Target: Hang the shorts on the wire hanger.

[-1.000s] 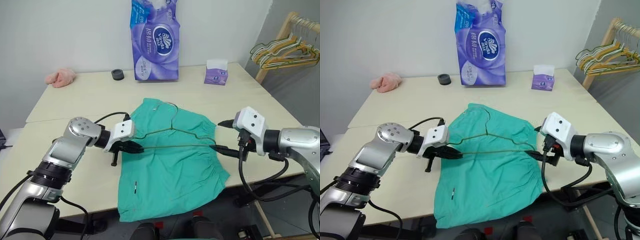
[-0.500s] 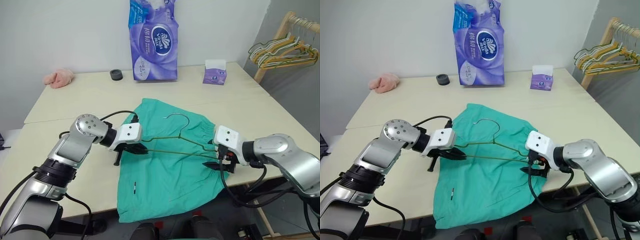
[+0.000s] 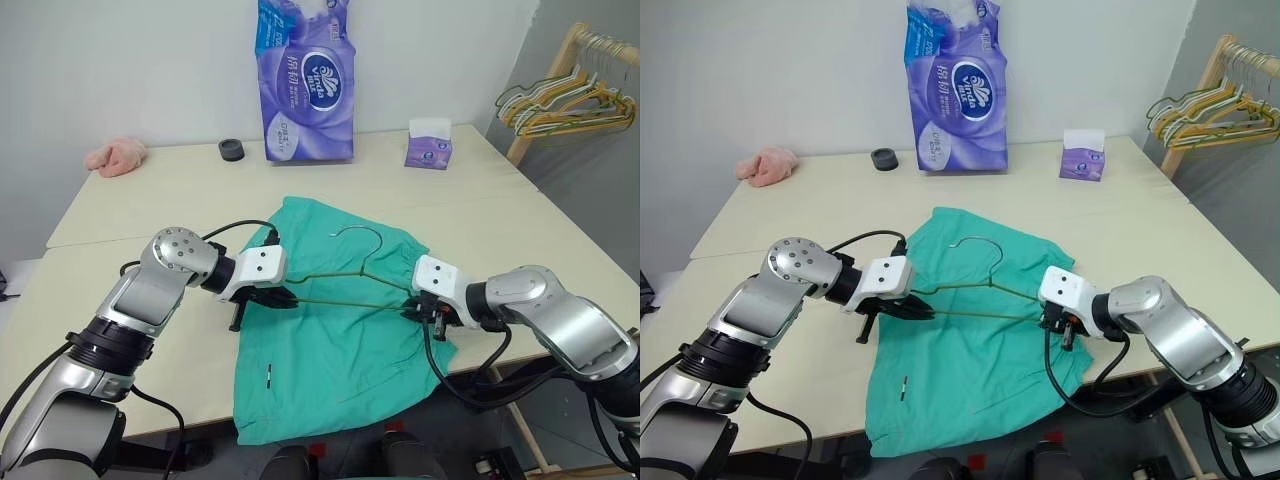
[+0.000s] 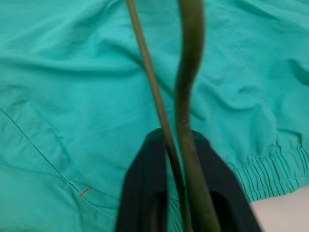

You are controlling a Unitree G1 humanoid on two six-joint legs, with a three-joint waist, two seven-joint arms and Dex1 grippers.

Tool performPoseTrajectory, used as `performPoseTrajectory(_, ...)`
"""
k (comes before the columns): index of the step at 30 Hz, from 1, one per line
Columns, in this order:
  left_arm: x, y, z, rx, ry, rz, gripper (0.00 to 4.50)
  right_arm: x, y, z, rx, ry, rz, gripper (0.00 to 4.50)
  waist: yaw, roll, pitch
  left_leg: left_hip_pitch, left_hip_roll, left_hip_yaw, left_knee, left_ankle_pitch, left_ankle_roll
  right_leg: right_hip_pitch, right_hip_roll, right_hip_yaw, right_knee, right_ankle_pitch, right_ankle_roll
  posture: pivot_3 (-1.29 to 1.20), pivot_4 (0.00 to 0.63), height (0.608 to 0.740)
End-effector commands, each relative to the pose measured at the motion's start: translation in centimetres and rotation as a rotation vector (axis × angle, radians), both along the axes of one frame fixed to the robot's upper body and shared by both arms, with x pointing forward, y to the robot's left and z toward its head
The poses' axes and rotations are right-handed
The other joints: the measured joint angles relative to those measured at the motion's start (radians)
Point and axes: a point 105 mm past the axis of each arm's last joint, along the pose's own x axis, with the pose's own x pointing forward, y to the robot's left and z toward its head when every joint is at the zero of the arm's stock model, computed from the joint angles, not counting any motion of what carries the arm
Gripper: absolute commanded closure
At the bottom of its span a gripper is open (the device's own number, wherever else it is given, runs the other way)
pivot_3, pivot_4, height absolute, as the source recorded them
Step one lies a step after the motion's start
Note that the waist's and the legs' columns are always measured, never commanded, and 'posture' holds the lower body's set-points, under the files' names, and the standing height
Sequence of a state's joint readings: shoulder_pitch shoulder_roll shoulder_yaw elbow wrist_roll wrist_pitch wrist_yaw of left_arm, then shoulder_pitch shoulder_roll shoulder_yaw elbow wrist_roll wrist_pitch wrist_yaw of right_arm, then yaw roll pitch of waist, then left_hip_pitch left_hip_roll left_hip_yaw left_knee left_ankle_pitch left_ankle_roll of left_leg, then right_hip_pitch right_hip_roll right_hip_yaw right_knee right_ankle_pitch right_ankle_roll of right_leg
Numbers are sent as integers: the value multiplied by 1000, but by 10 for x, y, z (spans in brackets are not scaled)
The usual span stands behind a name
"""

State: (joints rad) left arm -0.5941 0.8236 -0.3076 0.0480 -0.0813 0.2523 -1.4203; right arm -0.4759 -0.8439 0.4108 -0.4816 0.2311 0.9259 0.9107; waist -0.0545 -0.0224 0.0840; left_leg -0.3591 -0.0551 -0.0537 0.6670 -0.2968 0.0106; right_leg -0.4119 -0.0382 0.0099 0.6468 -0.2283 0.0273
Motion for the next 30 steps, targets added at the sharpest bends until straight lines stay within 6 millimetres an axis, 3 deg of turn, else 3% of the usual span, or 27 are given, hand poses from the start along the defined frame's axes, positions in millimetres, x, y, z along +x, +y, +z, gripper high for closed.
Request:
performPoseTrajectory(1,0,-8,8,-12,-37,-32,4500,3,0,12,19,-52,-6,4454,0,0,0,0,0,0,0,0,0,0,0,0,0,0,0,-113,48,740)
performPoseTrajectory(5,6,-14,9,-65,-37,-4,4500,2,1,12,20,-54,-4,4454,1,0,0,0,0,0,1,0,0,0,0,0,0,0,0,-115,47,740)
performPoseTrajectory(10,11,-22,16,-174,-25,44,3162,-1,-2,12,23,-51,-17,4500,2,0,0,-3,0,-1,4,0,0,0,0,-1,1,0,0,-117,48,740)
performPoseTrajectory(15,15,-14,23,-286,32,132,1666,-3,-17,11,19,-45,-68,4500,1,0,0,-3,0,-2,5,0,0,0,0,-1,1,0,0,-119,48,740)
performPoseTrajectory(19,27,-1,35,-413,48,255,1666,-8,-36,11,19,-35,-138,4500,2,0,0,-4,0,-2,8,-1,1,0,0,-2,1,1,1,-118,48,740)
performPoseTrajectory(24,44,19,49,-574,65,429,1666,-20,-80,8,51,3,-354,4500,17,0,0,-4,0,-3,10,-2,2,1,0,-2,0,1,2,-123,53,740)
performPoseTrajectory(30,15,12,25,-524,156,344,1666,-45,-128,-5,112,57,-652,4500,22,1,-1,-4,0,-2,10,-2,2,2,-1,-1,0,2,3,-132,59,740)
